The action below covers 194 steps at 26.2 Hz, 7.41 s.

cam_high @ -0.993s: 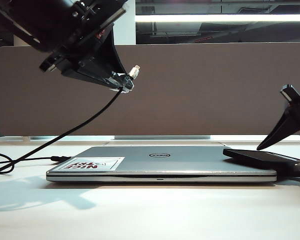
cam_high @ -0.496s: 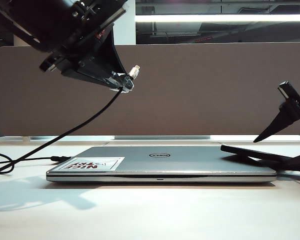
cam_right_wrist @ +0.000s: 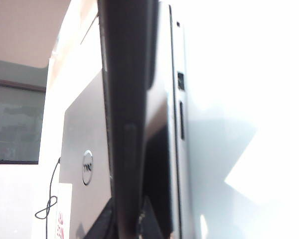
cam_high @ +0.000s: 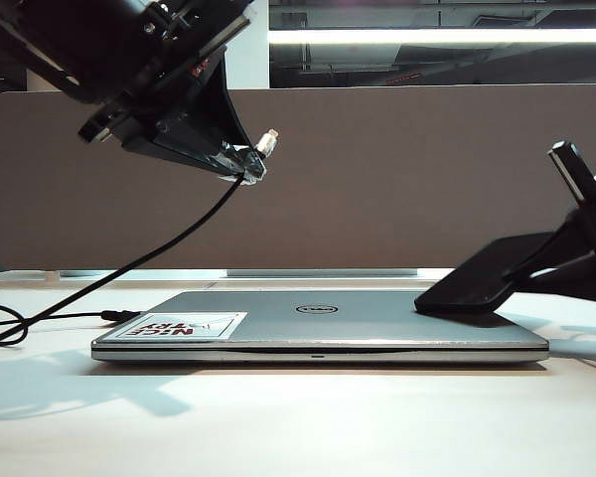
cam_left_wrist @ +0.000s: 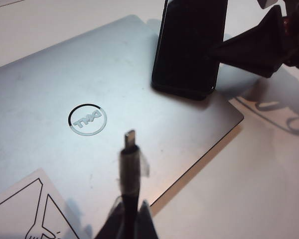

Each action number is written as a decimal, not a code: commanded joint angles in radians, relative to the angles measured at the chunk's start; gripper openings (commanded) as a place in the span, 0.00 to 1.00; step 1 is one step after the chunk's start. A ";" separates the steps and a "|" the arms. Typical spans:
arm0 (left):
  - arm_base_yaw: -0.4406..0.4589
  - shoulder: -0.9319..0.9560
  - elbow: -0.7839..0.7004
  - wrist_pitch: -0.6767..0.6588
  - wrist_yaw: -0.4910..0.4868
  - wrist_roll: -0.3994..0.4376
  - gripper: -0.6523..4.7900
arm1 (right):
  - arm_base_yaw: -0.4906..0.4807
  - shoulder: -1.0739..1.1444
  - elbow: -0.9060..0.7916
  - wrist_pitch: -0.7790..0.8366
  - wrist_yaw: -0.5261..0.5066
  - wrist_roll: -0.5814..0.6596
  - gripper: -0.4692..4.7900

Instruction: Pick up the charging cable and the phone, plug the charging cable into the charging port on the phone, and finally place them back on the table.

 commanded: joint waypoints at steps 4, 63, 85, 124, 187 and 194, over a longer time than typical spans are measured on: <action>0.000 -0.003 0.005 0.013 0.001 0.002 0.11 | -0.001 0.008 -0.009 -0.005 0.010 -0.057 0.09; -0.009 -0.003 0.006 0.066 0.001 0.001 0.11 | 0.161 -0.222 0.666 -1.617 0.512 -0.674 0.08; -0.009 -0.003 0.006 0.067 0.001 0.002 0.11 | 0.260 -0.071 0.671 -1.606 0.586 -0.696 0.08; -0.009 -0.003 0.006 0.069 0.001 0.001 0.11 | 0.261 0.066 0.671 -1.440 0.556 -0.707 0.12; -0.092 0.180 -0.023 0.275 0.002 -0.435 0.11 | 0.256 0.284 0.758 -0.322 -0.523 -0.090 0.09; -0.092 0.181 -0.023 0.325 0.002 -0.518 0.11 | 0.255 0.287 0.758 -0.227 -0.539 0.029 0.09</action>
